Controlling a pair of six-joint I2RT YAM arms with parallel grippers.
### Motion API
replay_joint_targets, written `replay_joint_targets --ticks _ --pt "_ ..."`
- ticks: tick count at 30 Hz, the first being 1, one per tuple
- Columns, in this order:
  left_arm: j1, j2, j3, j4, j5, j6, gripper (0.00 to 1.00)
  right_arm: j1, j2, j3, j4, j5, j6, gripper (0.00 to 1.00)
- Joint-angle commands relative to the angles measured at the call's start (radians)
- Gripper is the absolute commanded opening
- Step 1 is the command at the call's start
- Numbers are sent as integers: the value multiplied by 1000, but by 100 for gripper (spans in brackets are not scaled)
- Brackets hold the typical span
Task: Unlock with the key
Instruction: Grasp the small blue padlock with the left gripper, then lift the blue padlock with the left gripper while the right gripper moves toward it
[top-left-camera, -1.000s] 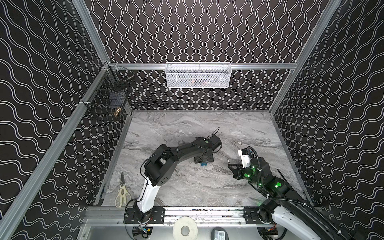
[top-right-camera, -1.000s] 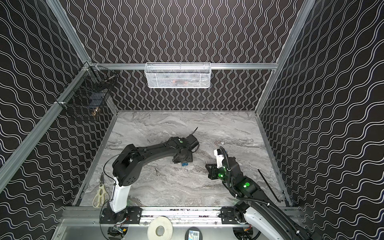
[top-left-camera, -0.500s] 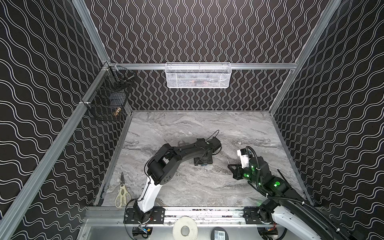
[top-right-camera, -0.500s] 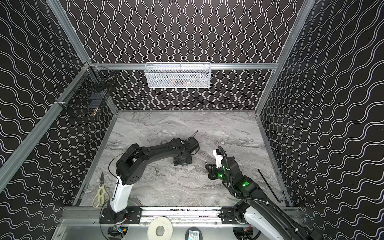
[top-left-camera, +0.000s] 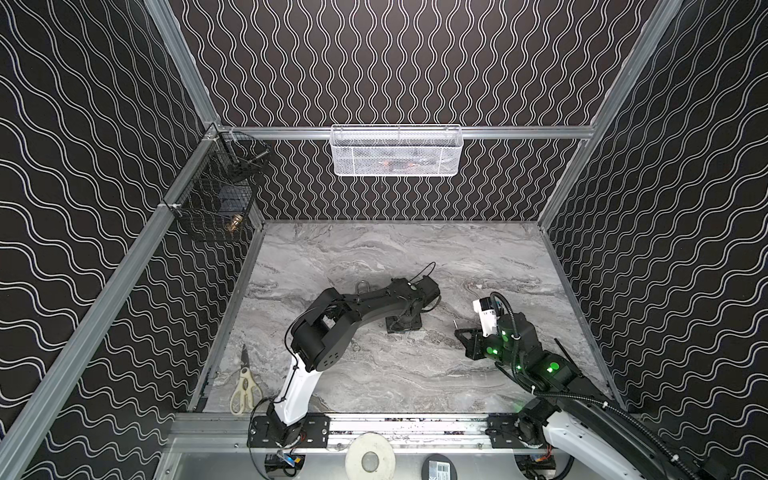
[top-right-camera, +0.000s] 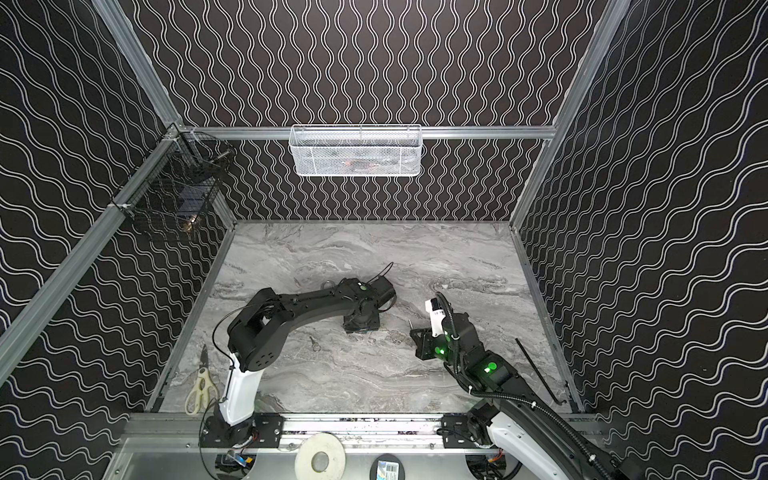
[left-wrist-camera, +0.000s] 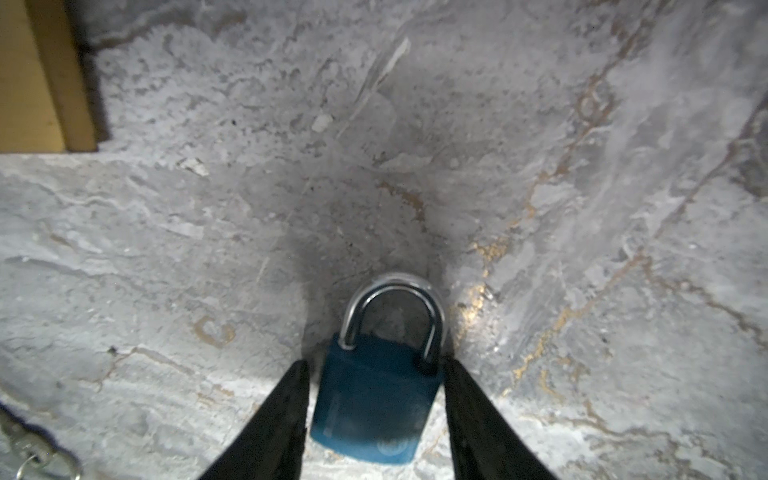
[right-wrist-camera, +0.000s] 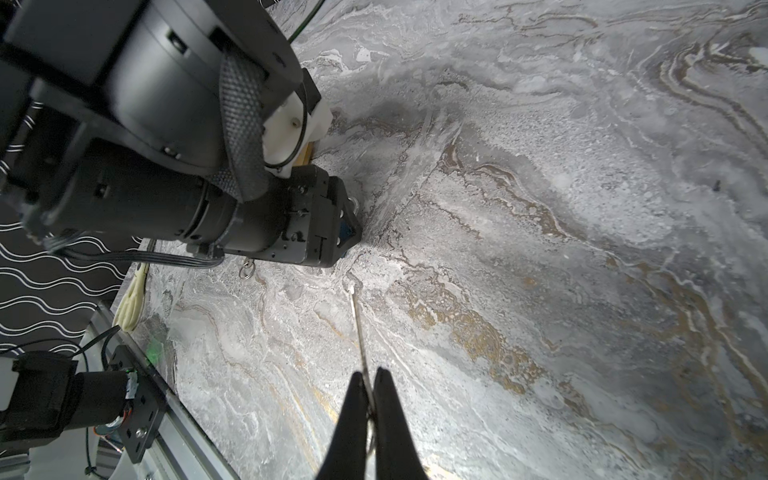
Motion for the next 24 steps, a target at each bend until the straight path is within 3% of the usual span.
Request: replay_joint_targets --ticks 1,8,24 --pt "0 13 5 3 30 2 54 0 -5 5 13 -4 -5 0" --pt "0 27 13 0 59 28 56 0 -16 6 9 1 -1 0" --pt "1 -3 -47 43 77 19 42 0 -23 2 6 -1 2 0"
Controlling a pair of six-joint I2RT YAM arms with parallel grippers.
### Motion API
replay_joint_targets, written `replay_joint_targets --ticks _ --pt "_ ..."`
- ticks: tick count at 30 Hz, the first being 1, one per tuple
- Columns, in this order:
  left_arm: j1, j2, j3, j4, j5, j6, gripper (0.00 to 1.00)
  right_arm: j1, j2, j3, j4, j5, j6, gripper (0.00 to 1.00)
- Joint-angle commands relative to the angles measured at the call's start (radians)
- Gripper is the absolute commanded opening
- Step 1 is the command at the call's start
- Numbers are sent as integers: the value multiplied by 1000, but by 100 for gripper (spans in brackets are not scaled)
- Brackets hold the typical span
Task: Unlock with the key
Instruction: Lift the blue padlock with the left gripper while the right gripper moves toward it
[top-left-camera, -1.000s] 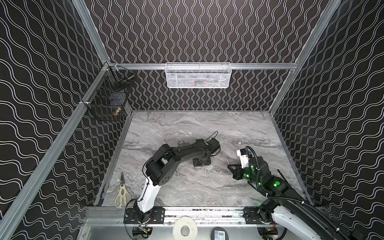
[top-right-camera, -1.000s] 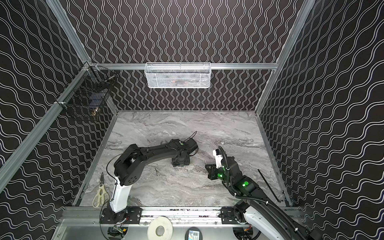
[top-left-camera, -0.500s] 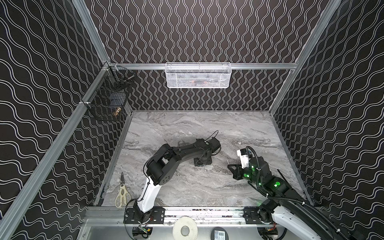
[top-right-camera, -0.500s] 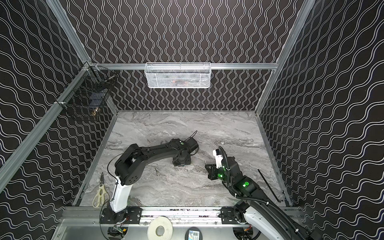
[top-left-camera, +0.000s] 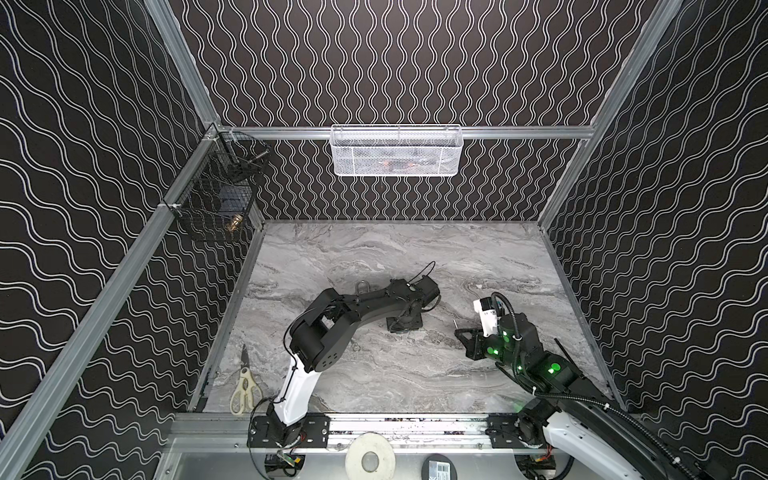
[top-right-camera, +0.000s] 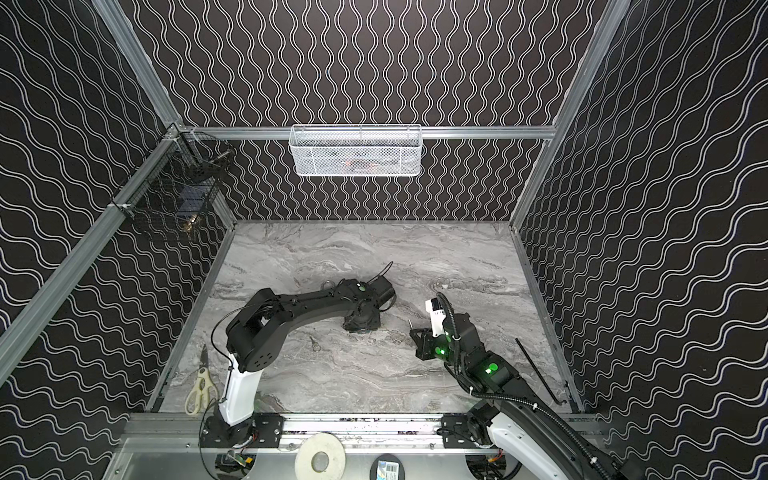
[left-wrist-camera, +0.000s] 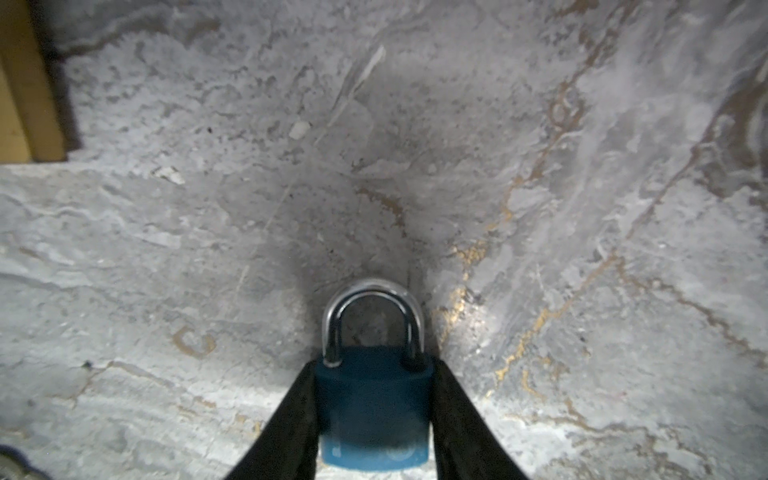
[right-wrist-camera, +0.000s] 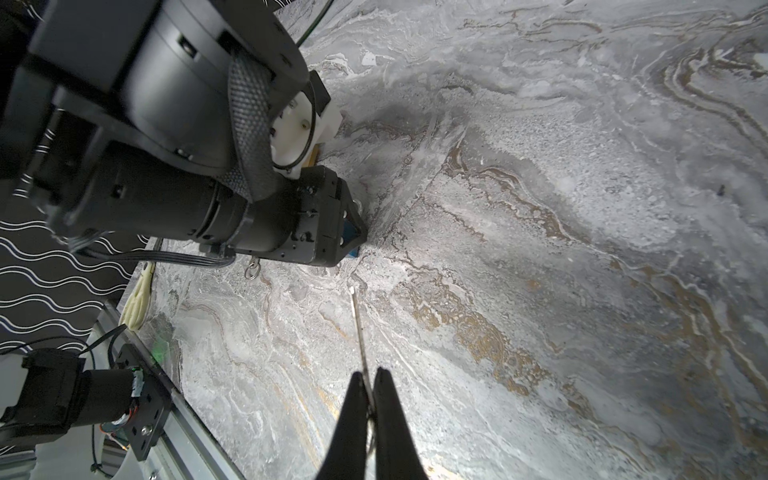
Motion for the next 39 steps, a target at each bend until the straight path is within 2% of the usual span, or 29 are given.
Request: replay_joint_targets --ticks 1,13,16,22,31,39 --pt "1 2 -20 -2 58 14 42 0 -7 0 8 5 3 0" --pt "22 -137 -98 146 72 39 39 -1 26 -25 83 13 11 0" --pt "27 -197 -123 182 47 63 39 -1 40 -37 124 24 14 0" --pt "37 -338 -249 361 0 99 39 -3 108 -31 157 14 13 0" --pt "37 -550 -504 750 -18 -19 36 -1 227 9 198 -40 35 0" --pt "36 -573 -529 800 23 -86 35 13 315 30 270 -131 26 0"
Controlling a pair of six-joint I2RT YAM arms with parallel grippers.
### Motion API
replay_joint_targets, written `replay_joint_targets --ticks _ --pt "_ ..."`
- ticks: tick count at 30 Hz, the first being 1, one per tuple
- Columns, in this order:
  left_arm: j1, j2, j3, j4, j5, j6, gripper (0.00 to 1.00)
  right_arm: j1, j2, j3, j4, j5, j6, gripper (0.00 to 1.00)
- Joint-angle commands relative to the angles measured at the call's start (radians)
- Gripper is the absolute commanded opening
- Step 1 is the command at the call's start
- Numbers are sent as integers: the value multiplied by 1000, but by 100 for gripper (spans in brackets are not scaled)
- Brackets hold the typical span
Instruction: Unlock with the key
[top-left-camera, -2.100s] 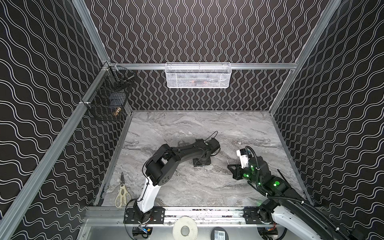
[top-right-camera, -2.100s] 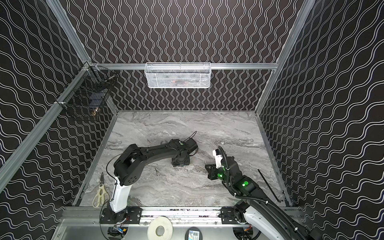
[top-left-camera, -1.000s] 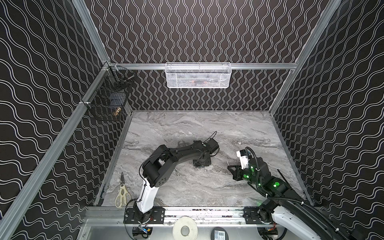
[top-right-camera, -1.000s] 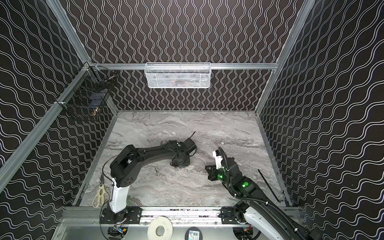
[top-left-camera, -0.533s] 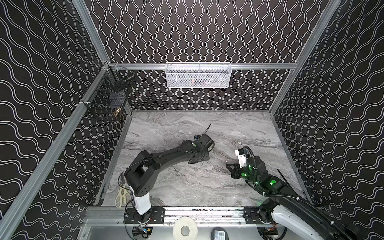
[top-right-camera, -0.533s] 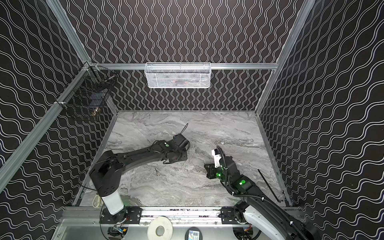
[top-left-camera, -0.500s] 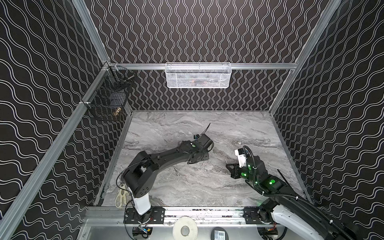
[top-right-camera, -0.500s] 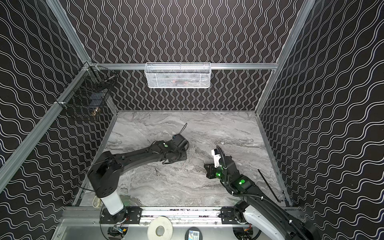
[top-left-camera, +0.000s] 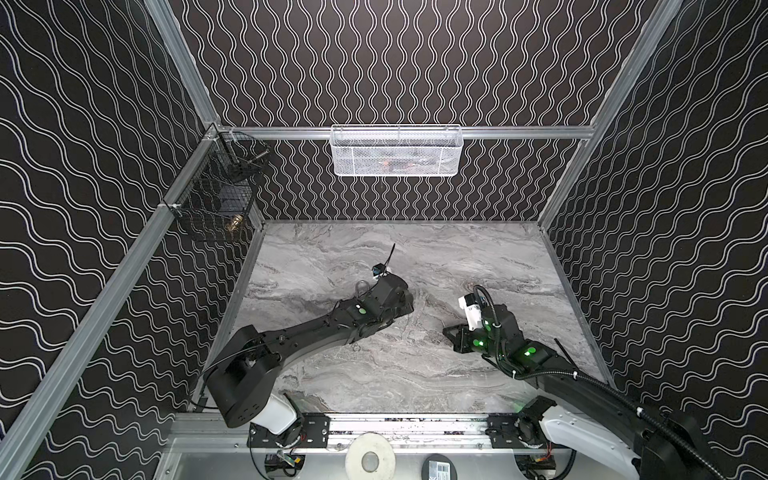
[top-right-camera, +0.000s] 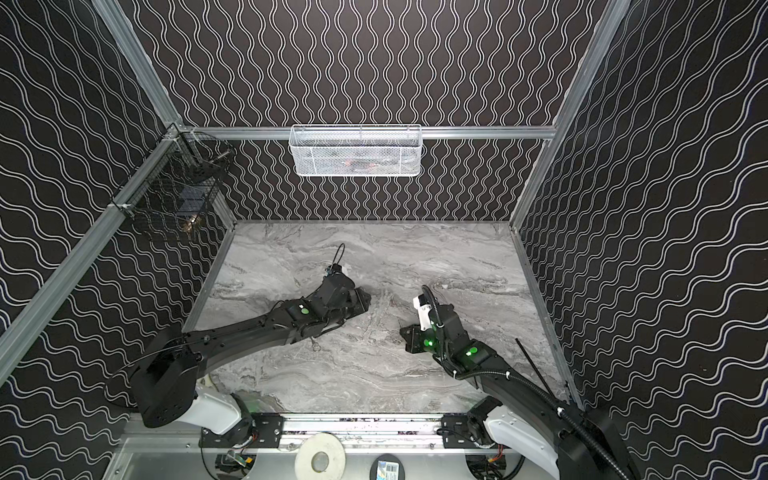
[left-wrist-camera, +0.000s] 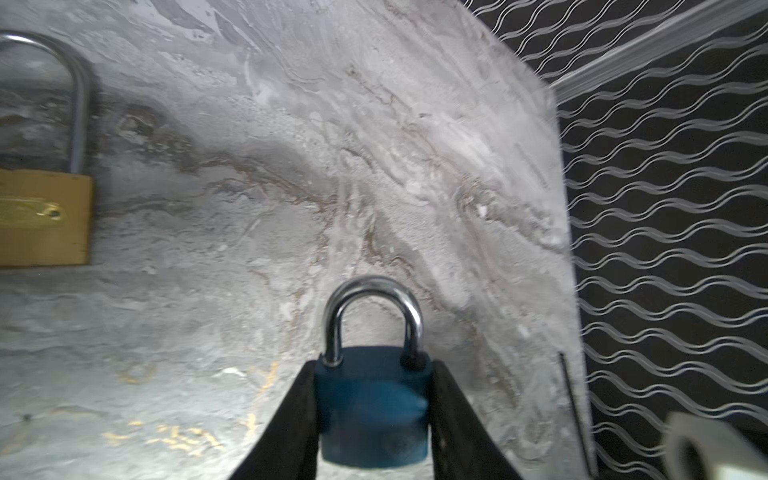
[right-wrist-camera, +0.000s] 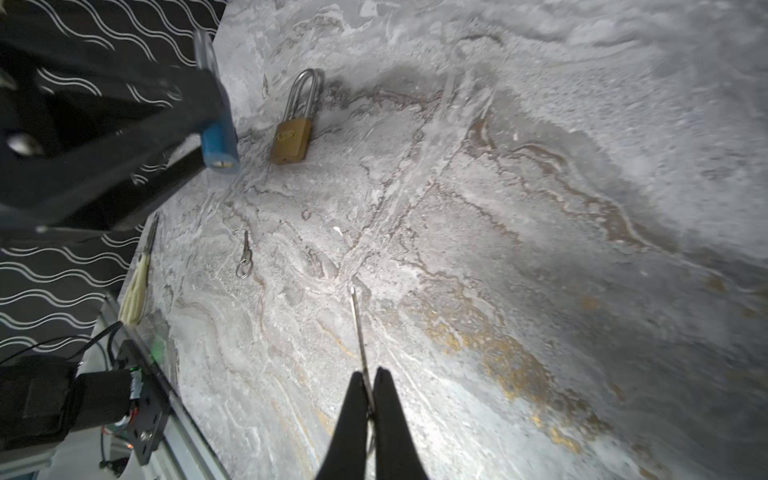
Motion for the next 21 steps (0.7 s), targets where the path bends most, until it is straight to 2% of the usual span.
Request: replay_joint_targets --ticks 1,6,13,21 --pt "-2 -6 -26 103 19 -57 35 15 30 26 76 -60 2 0" --pt "-11 14 -37 160 44 -75 35 49 70 54 98 -44 13 0" --pt "-62 18 -107 317 14 -104 34 55 137 79 120 -49 44 0" --pt "-70 12 -134 352 9 -109 33 62 151 111 71 2 51 0"
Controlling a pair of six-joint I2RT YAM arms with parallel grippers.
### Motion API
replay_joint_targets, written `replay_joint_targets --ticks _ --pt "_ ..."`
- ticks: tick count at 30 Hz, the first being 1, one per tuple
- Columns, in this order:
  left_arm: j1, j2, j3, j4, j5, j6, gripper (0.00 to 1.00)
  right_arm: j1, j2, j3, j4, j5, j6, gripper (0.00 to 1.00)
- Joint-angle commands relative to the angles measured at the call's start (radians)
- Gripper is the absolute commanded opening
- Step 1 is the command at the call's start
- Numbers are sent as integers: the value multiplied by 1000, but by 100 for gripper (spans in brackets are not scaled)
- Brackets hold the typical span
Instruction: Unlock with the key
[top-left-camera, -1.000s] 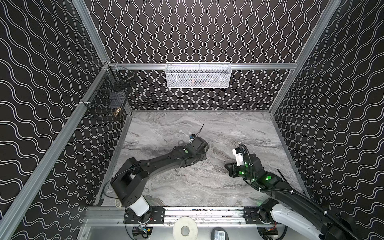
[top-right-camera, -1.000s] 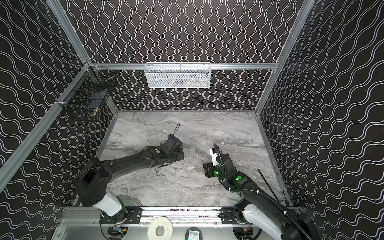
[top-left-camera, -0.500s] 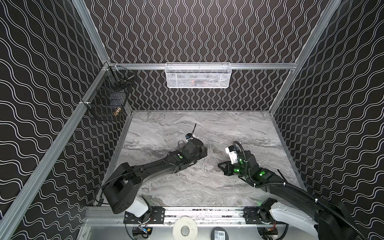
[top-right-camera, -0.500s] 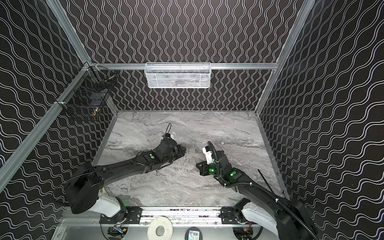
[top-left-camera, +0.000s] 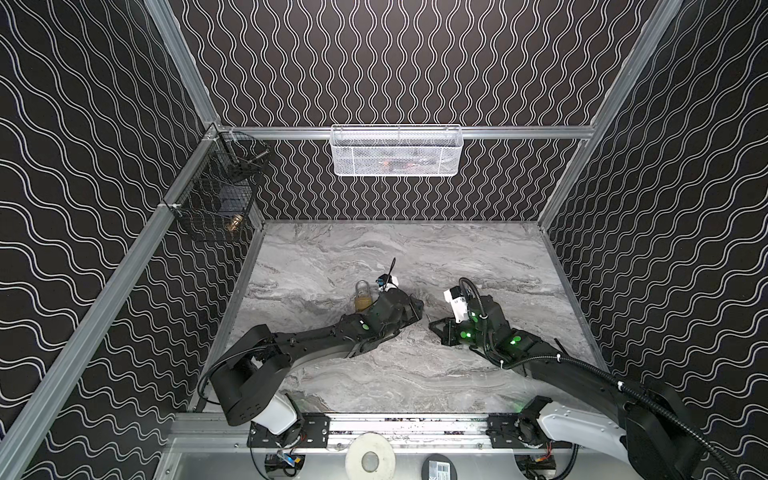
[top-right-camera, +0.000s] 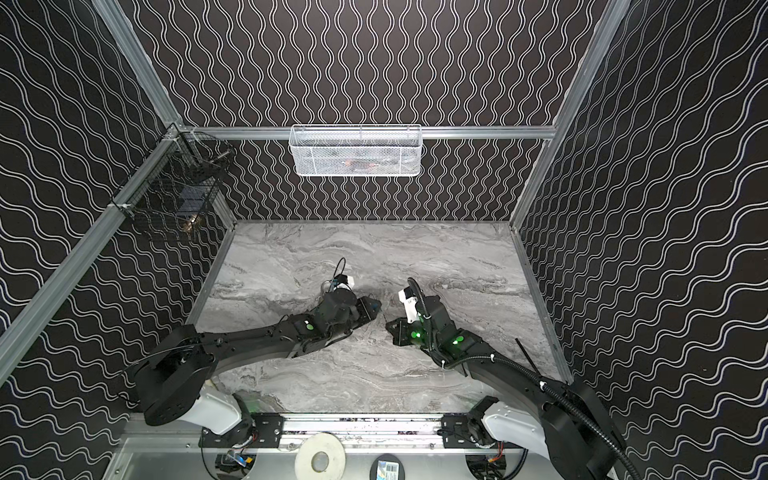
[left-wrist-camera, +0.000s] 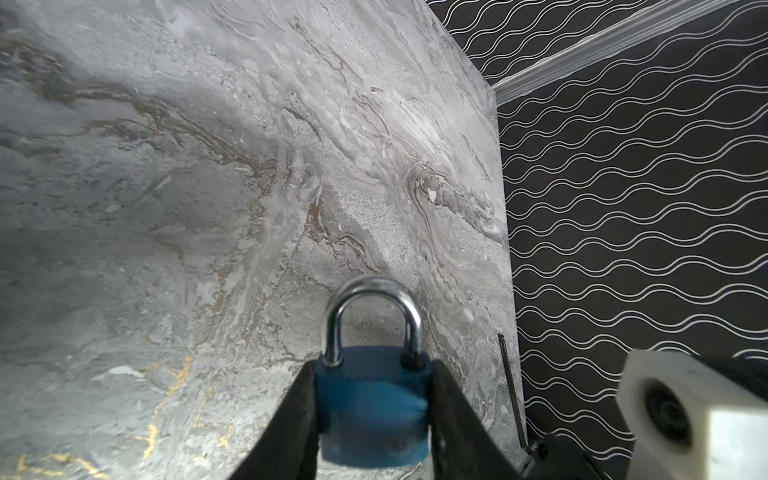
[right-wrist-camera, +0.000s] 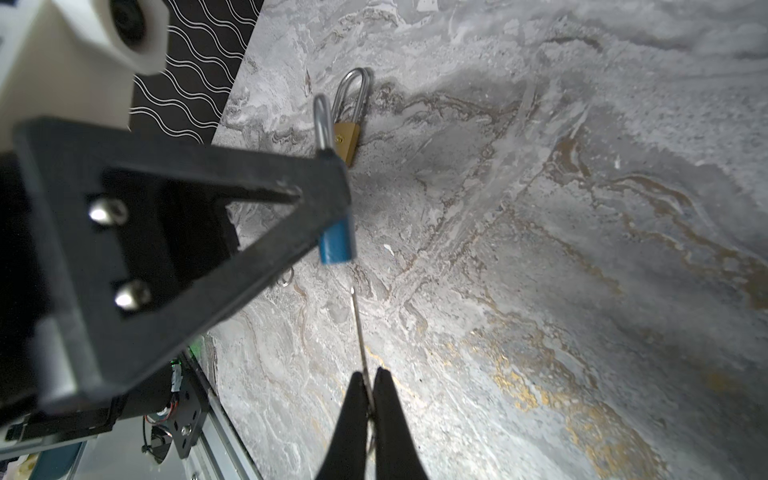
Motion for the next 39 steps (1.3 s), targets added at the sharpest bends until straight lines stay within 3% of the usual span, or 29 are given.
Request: replay_joint_targets --ticks 1,39 --pt "-2 -6 -1 72 -16 -5 33 3 4 14 -4 19 24 0" --pt "-16 -19 -30 116 -36 -9 32 60 93 117 -66 93 40 0"
